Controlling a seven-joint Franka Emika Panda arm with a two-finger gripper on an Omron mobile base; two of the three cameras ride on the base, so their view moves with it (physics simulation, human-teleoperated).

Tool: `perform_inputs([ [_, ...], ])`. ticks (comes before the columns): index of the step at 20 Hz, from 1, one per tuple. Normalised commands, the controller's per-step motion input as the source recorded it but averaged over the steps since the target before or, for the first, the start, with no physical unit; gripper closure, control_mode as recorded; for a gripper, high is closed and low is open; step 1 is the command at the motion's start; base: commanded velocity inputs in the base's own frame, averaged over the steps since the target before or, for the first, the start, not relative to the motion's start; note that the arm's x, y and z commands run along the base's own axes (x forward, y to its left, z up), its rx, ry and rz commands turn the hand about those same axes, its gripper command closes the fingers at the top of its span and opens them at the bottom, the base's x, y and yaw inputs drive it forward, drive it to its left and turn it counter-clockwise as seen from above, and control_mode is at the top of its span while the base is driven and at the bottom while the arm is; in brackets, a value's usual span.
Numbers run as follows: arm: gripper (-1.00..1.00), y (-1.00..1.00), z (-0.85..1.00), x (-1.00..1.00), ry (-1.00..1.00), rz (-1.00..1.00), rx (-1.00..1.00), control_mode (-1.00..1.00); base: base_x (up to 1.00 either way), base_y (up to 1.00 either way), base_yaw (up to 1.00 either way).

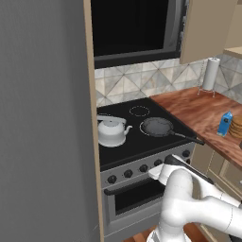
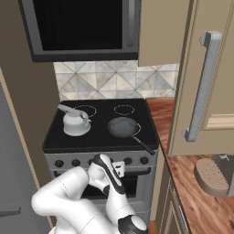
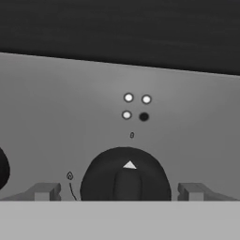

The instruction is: Pick the pan from the cabinet and place it on the stove. Then turn on the stove burner for the pan.

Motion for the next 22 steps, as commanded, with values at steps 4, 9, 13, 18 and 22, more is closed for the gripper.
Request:
perform_inputs([
  [4, 1.00, 0.07, -0.04, 0.14, 0.00, 0.01, 0.00, -1.00, 0.00, 0.00, 0.00],
  [9, 1.00, 0.10, -0.02, 0.18, 0.00, 0.01, 0.00, -1.00, 0.00, 0.00, 0.00],
  [13, 1.00, 0.09, 0.00, 0.08, 0.00, 0.01, 0.00, -1.00, 0.00, 0.00, 0.00],
  [18, 1.00, 0.02, 0.00, 0.00, 0.00, 0.00, -0.02, -1.00, 0.00, 0.00, 0.00],
  [22, 1.00, 0.00, 0.05, 0.00, 0.00, 0.00, -0.07, -1.00, 0.00, 0.00, 0.00],
])
